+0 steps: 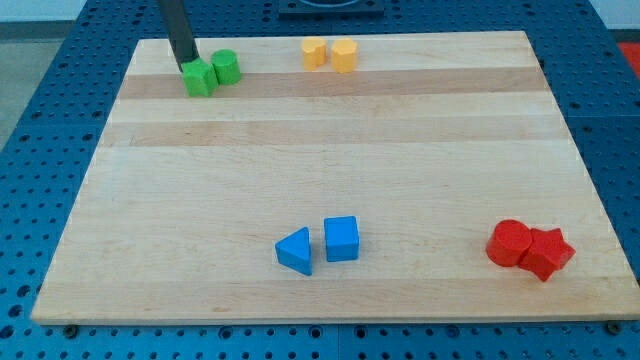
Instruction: Push green circle along with green star slightly down
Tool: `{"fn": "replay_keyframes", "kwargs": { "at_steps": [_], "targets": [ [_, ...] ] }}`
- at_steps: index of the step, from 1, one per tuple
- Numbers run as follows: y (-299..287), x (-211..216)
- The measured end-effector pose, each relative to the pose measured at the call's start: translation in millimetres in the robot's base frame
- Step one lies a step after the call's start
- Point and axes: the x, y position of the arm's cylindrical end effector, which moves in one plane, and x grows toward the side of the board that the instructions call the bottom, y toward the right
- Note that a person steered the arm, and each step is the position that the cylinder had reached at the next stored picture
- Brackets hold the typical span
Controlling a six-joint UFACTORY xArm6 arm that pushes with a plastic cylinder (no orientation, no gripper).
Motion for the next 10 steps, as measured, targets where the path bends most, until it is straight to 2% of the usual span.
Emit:
{"fn": "replay_keyframes", "kwargs": {
  "at_steps": [1, 2, 3, 4, 5, 6, 7, 9, 10],
  "targets": [
    [35, 44],
    [35, 48],
    [10, 27],
    [-3, -12],
    [-2, -41],
    [22, -50],
    [46, -45],
    [55, 34],
    [58, 30]
  ]
}}
